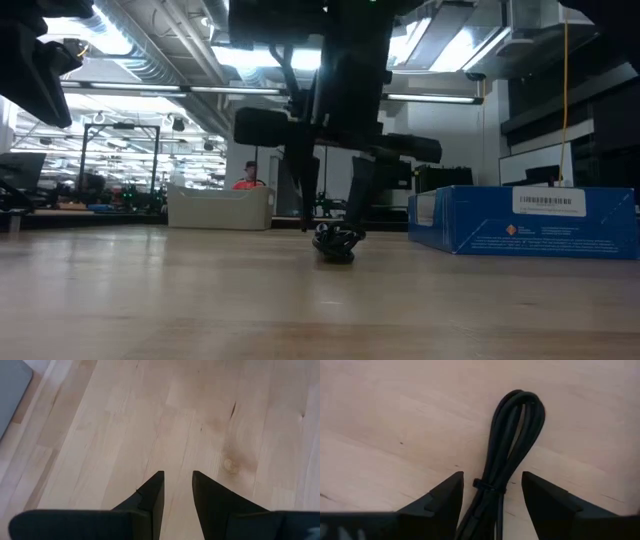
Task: Pick and place USB-C Cables
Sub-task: Put the black charger cable into the gray bin
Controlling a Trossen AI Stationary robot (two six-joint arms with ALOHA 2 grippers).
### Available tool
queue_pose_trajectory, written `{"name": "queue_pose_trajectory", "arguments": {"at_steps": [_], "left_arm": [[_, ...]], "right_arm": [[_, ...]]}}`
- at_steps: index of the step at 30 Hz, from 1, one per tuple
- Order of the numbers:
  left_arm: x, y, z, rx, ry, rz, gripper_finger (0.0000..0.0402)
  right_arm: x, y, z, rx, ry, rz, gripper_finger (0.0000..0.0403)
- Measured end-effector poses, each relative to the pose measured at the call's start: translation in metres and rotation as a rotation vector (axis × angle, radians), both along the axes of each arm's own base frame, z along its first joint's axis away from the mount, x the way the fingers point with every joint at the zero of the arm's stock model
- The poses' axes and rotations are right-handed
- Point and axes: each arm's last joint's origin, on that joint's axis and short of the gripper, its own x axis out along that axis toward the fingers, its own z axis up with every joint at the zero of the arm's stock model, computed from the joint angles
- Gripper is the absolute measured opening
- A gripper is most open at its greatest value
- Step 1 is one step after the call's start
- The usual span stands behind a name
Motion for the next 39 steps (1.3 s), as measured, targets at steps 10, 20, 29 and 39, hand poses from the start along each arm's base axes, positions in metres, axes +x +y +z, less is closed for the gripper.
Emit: {"name": "queue_pose_trajectory", "arguments": {"at_steps": [10, 20, 29, 39], "left_arm": [[0.000, 0.000, 0.000, -0.001, 0.000, 0.000, 0.0093], [0.000, 0.000, 0.000, 0.004, -0.010, 0.004, 0.0093], [0.000, 0.000, 0.000, 0.007, -0.013, 0.005, 0.0094], [0.000, 0.000, 0.000, 0.006, -0.013, 0.006, 0.0093]], "right_arm": [[0.002, 0.002, -0.017, 0.035, 0.039, 0.004, 0.0171], [0.002, 0.003, -0.019, 0.042, 0.065, 0.013, 0.0097], [0.004, -0.008, -0.011, 0.106, 0.081, 0.123, 0.0060], [0.037, -0.055, 0.072, -0.031, -0.072, 0.486, 0.0058]]}}
